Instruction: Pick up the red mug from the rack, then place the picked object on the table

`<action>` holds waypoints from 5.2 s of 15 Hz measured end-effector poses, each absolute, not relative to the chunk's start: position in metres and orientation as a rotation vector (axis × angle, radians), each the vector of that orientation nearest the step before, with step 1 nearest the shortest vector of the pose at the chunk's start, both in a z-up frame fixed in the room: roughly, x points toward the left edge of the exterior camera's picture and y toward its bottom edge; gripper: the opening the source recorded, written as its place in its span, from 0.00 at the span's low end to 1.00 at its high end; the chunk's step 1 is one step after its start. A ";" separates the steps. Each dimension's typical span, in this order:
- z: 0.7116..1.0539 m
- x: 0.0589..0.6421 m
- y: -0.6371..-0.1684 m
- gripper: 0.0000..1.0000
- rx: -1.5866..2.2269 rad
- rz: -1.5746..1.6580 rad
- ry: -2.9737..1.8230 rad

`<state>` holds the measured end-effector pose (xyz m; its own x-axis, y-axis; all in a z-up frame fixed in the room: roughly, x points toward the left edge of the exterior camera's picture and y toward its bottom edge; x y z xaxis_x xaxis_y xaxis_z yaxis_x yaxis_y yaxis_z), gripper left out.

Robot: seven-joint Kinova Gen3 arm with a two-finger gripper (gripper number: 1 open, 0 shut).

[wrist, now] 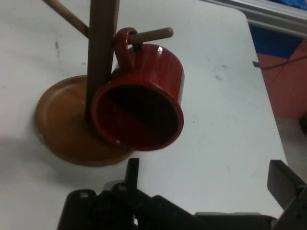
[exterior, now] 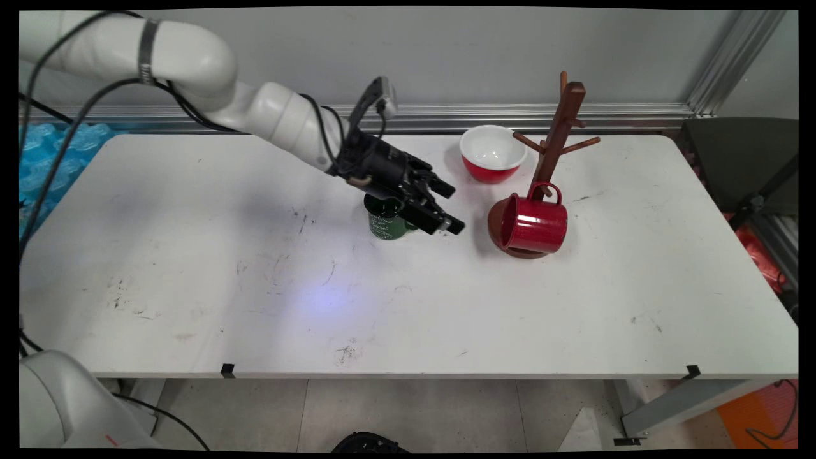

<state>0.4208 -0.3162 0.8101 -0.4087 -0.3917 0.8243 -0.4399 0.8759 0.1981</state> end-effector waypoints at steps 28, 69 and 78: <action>0.739 0.336 -0.343 1.00 0.542 0.148 -1.963; 0.778 0.322 -0.313 0.00 0.612 0.047 -1.956; 0.812 0.336 -0.292 0.00 0.557 0.060 -2.040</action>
<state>0.3362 -0.2918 0.8117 -0.4127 -0.3616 0.8360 -0.4099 0.8934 0.1841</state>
